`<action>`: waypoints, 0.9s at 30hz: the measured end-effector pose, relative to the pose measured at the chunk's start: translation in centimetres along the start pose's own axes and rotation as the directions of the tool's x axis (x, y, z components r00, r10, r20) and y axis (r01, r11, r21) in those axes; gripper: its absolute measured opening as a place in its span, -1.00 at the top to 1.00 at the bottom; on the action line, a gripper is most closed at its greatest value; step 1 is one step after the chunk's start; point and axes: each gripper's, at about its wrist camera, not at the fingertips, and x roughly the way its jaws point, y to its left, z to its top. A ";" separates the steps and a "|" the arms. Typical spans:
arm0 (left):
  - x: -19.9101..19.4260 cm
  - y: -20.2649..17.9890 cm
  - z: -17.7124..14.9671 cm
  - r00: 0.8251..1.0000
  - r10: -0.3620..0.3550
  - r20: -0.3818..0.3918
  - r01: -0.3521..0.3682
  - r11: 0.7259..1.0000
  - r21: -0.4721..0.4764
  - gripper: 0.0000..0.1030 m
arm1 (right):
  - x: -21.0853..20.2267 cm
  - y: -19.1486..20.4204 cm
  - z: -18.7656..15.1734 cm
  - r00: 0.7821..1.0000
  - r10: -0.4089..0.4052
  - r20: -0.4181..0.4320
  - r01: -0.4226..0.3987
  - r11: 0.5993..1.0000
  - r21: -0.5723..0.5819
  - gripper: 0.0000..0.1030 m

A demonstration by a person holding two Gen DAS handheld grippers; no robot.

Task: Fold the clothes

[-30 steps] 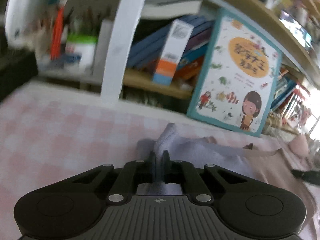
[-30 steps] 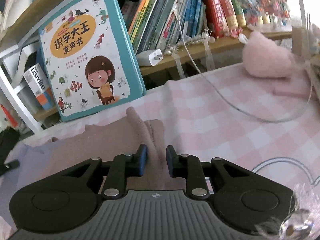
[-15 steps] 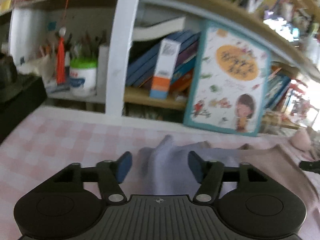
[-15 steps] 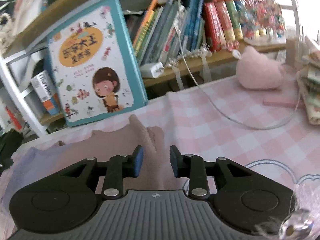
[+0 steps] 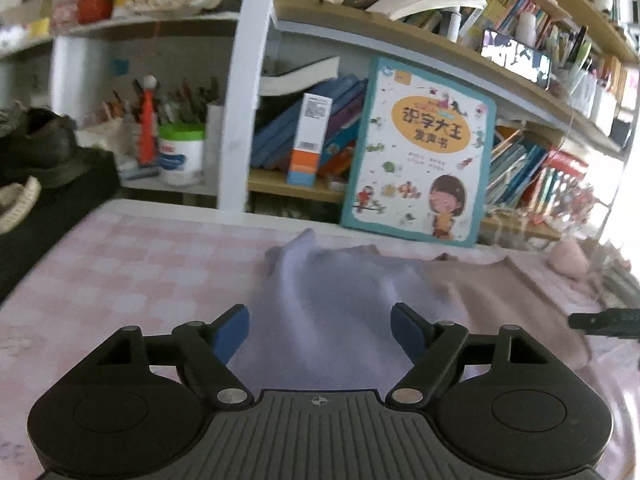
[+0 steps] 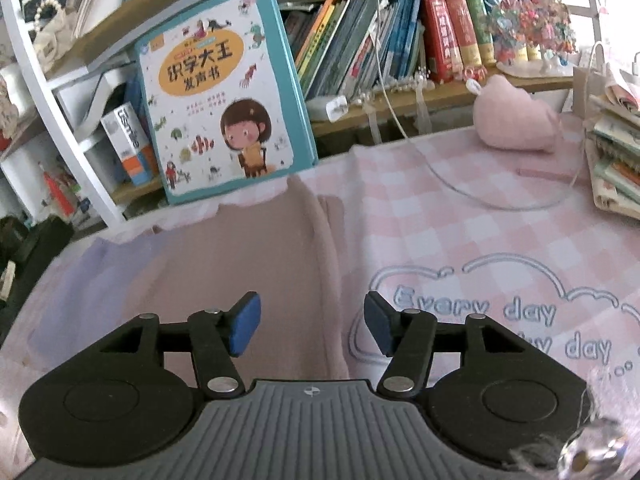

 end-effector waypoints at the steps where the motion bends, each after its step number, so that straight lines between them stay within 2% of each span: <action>1: -0.2 0.0 -0.2 1.000 0.001 -0.005 0.000 1.000 0.002 -0.59 | 0.1 0.0 -0.2 1.000 -0.002 -0.006 0.002 1.000 -0.003 -0.04; 5: -0.8 -0.2 -1.1 1.000 -0.001 -0.025 0.001 1.000 0.013 -0.67 | 0.7 -0.2 -0.7 1.000 0.003 -0.028 -0.003 1.000 -0.002 -0.01; 8: -0.9 -0.2 -1.6 0.999 0.017 -0.028 -0.016 0.999 0.032 -0.67 | 1.4 -0.3 -0.9 0.998 0.036 -0.046 -0.036 0.999 0.010 0.28; 10: -0.9 0.0 -1.7 0.999 0.024 -0.031 -0.023 1.000 0.021 -0.67 | 1.9 -0.1 -1.0 0.997 0.056 -0.053 -0.055 0.998 0.010 0.32; 12: -1.1 0.5 -1.8 0.999 0.021 -0.034 -0.021 1.000 -0.002 -0.67 | 2.2 0.7 -0.9 0.998 0.043 -0.054 -0.045 0.998 -0.043 0.36; 19: -1.1 1.7 -2.3 0.998 0.048 -0.048 -0.050 0.998 -0.041 -0.67 | 3.0 3.5 -0.8 0.998 0.026 -0.054 -0.035 0.983 -0.182 0.37; 27: -1.0 2.7 -3.0 0.993 0.094 -0.067 -0.097 0.994 -0.047 -0.67 | 3.9 6.7 -1.3 0.999 0.021 -0.045 -0.032 0.967 -0.253 0.37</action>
